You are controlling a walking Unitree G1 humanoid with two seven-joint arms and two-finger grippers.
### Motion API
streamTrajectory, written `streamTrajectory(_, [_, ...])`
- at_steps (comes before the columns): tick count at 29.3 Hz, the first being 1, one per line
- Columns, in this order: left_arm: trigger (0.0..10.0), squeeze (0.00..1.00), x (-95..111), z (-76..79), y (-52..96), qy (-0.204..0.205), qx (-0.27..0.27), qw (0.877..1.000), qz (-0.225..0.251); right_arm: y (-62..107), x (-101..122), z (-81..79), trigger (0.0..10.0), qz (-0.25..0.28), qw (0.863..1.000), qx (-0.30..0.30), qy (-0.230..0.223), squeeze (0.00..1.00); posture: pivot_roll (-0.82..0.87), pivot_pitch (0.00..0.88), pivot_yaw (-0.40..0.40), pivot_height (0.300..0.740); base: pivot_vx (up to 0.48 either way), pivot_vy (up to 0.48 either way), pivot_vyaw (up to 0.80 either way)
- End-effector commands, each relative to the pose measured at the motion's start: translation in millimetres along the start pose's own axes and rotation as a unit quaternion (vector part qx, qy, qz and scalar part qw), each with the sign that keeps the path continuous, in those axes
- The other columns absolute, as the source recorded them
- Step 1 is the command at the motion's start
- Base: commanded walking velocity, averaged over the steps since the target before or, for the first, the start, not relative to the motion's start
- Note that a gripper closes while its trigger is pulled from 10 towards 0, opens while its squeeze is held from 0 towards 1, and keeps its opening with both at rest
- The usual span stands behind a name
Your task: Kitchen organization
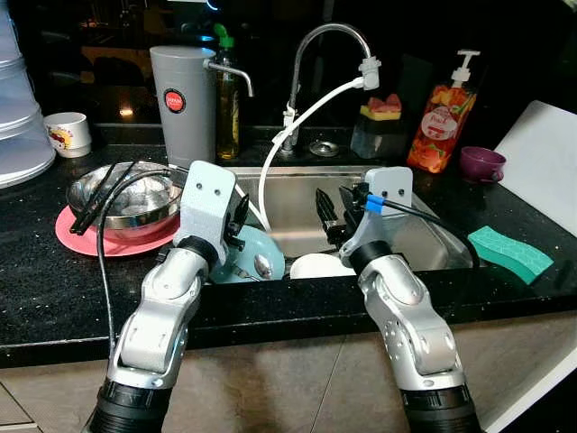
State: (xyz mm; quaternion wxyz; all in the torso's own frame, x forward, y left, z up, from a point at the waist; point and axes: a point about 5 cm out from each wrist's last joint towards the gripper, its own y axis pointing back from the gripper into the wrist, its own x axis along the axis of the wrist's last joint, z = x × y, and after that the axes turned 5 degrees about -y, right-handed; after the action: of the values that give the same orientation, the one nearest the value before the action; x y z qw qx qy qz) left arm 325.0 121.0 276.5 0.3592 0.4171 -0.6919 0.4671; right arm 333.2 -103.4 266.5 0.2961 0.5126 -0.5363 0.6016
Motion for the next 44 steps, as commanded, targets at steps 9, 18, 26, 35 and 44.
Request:
streamTrajectory(9, [10.0,0.00,0.0,7.8,3.7,-0.019,-0.011,1.000,-0.009,2.5,5.0,3.4,10.0,0.014,1.000,-0.007,-0.003,0.00,0.14,0.115,-0.093,0.740,0.000,0.000,0.00])
streamTrajectory(18, [10.0,0.00,1.4,9.9,3.7,-0.019,-0.013,1.000,-0.009,2.6,4.1,3.6,10.0,0.012,1.000,-0.006,-0.003,0.00,0.15,0.110,-0.096,0.740,0.000,0.000,0.00])
streamTrajectory(26, [10.0,0.00,2.4,10.5,3.4,-0.020,-0.014,1.000,-0.005,1.1,4.0,1.1,10.0,0.013,1.000,-0.001,-0.004,0.00,0.15,0.107,-0.097,0.740,0.000,0.000,0.00])
streamTrajectory(35, [10.0,0.00,3.2,12.4,1.6,-0.021,-0.014,1.000,-0.002,1.1,3.8,1.2,10.0,0.012,1.000,0.002,-0.003,0.00,0.15,0.100,-0.100,0.740,0.000,0.000,0.00])
streamTrajectory(44, [10.0,0.00,4.0,12.2,0.9,-0.024,-0.013,1.000,0.000,1.2,3.6,1.1,10.0,0.012,1.000,0.002,-0.003,0.00,0.15,0.097,-0.099,0.740,0.000,0.000,0.00])
